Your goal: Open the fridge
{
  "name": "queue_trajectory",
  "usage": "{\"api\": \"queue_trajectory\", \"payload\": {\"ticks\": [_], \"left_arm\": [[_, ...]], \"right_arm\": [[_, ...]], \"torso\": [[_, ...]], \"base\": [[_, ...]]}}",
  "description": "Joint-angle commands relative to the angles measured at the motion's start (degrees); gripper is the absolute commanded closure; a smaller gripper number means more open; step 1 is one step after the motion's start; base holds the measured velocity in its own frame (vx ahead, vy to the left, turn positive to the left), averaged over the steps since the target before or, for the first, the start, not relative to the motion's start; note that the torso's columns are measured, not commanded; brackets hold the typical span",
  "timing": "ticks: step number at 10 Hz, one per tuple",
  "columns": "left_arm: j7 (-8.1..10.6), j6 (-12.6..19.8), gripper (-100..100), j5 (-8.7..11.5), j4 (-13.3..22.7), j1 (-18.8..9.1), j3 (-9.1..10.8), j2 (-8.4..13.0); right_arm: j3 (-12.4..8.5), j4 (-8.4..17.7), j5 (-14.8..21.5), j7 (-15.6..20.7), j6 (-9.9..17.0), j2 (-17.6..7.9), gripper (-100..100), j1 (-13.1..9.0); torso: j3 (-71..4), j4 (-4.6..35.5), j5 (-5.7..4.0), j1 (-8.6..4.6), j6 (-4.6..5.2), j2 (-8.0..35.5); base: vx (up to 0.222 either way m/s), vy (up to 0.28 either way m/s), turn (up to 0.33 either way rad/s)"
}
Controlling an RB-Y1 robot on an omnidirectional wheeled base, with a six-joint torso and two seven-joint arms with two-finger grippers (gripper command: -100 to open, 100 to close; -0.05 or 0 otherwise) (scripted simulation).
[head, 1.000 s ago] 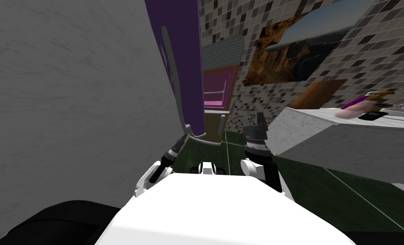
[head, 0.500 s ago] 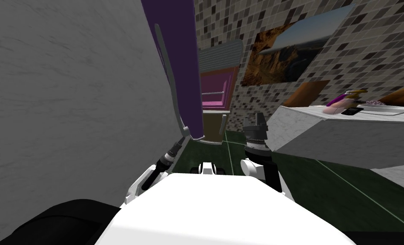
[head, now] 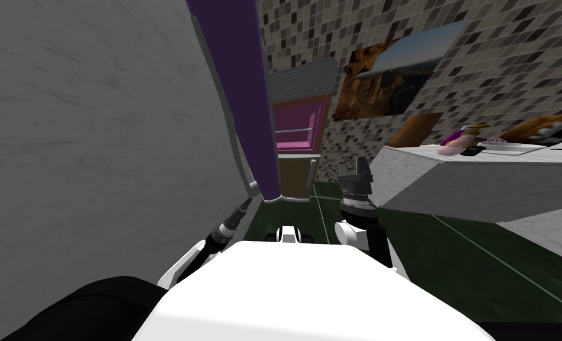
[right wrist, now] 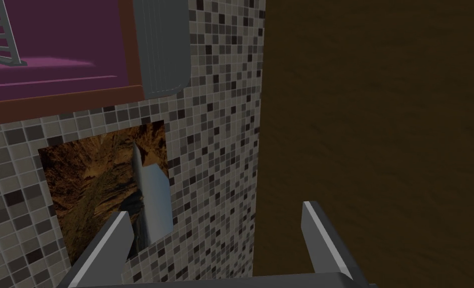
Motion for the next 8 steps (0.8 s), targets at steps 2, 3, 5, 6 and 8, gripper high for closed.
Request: {"api": "queue_trajectory", "payload": {"ticks": [2,3,5,6,8], "left_arm": [[-1.72,-6.59,100,3.03,0.43,5.50,1.97,3.59],[-1.72,-7.98,100,3.03,0.43,7.45,1.97,3.59],[-2.91,-12.52,100,4.86,0.57,11.00,2.92,5.90],[-2.91,-12.52,100,4.86,0.57,11.53,2.92,5.90],[-4.10,-17.05,100,6.69,0.70,15.50,3.87,8.20]], "right_arm": [[0.01,0.00,0.00,0.00,0.00,0.01,0,0.01],[0.01,0.00,0.00,0.00,0.00,0.01,0,0.00],[0.00,0.00,0.00,0.00,0.00,0.00,0,0.00],[0.00,0.00,0.00,0.00,0.00,0.00,0,0.01],[0.00,0.00,0.00,0.00,0.00,0.00,0,0.00]], "torso": [[-0.02,-0.13,-0.06,-0.52,0.03,-0.09],[-0.04,-0.07,-0.08,-0.32,0.08,-0.08],[-0.06,0.04,-0.03,-0.04,0.10,-0.05],[-0.04,0.02,-0.04,-0.22,0.06,-0.02],[-0.07,0.10,-0.20,-0.34,0.14,0.02]], "base": [[0.022,0.094,-0.075],[0.021,0.133,-0.121],[0.017,0.167,-0.140],[0.003,0.085,0.010],[0.019,0.145,-0.138]]}}
